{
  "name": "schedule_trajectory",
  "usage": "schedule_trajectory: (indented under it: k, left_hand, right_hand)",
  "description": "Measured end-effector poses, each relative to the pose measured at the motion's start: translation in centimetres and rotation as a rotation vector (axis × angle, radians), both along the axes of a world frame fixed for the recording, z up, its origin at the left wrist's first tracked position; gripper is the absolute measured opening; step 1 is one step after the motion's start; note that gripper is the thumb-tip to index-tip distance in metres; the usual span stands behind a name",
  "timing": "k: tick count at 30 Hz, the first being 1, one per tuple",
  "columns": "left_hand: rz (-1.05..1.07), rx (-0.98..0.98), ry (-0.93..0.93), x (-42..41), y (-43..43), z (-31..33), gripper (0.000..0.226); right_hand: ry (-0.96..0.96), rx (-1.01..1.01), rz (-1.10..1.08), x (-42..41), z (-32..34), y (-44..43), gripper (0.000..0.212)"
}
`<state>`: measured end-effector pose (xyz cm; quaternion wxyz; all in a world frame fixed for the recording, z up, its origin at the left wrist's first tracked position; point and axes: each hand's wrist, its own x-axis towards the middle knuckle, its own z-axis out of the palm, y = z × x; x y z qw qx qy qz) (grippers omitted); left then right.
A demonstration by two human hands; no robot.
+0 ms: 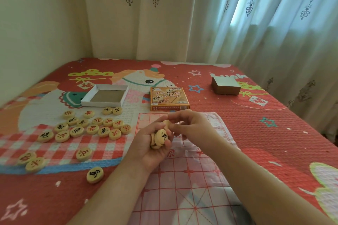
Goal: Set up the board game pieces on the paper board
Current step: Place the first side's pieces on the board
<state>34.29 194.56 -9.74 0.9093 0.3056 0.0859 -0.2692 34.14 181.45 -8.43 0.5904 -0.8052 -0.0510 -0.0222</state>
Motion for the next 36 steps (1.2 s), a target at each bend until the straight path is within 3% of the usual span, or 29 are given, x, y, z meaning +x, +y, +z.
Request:
schedule_trajectory:
  k: [6,10,14,22,29,36]
  left_hand:
    - [0.014,0.015,0.047,0.5,-0.1,0.0,0.009]
    - [-0.046,0.077,0.056,0.6,-0.1,0.4,0.013]
    - [-0.083,0.178,0.037,0.9,0.0,0.5,0.016]
    - [-0.007,0.168,-0.016,0.9,0.0,0.8,0.006]
    - [0.121,0.13,-0.046,0.8,0.2,1.0,0.012]
    - [0.204,0.357,-0.229,0.3,-0.2,1.2,0.018]
  right_hand:
    - [-0.151,0.015,-0.052,0.1,-0.3,-0.1,0.023]
    - [-0.314,-0.019,-0.071,0.1,-0.8,0.0,0.038]
    - [-0.414,0.006,-0.059,-0.1,-1.3,0.1,0.039]
    - [-0.315,0.246,0.009,-0.5,-1.4,0.0,0.025]
    - [-0.3,0.25,-0.028,-0.5,-1.3,0.4,0.031]
    - [-0.231,0.328,0.049,-1.0,-1.0,0.6,0.022]
